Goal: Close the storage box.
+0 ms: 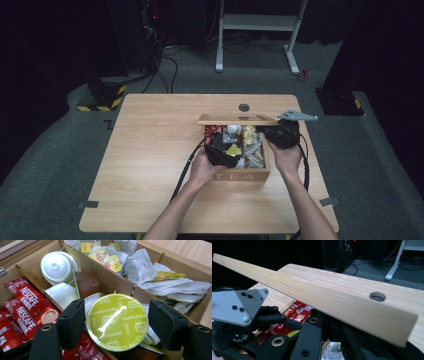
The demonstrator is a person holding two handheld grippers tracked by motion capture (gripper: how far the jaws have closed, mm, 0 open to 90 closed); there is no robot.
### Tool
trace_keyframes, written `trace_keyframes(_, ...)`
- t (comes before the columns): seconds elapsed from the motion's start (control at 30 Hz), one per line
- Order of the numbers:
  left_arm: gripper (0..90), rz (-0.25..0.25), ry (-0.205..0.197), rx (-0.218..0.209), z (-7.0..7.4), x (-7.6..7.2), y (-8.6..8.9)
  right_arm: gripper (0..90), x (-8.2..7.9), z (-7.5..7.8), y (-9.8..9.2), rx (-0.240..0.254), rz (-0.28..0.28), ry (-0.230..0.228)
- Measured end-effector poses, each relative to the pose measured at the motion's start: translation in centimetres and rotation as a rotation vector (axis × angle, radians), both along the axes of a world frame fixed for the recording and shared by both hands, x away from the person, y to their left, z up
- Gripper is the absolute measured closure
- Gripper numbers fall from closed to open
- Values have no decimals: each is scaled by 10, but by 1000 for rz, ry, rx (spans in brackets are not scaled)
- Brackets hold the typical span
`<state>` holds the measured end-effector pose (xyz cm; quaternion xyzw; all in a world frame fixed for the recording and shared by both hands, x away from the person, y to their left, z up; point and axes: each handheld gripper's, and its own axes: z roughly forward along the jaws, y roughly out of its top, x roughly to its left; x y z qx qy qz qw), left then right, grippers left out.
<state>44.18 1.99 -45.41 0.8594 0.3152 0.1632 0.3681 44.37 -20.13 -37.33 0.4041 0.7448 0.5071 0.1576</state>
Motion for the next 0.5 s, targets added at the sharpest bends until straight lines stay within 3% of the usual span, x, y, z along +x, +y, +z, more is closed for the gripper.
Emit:
trace_keyframes(0.2,380,-7,-2,29,-1,-2,-3,892,0,0,0,-1,-1,-1)
trace_keyframes(0.5,391,-9,-7,2,0,-2,1,892,0,-1,0,1,-1,0)
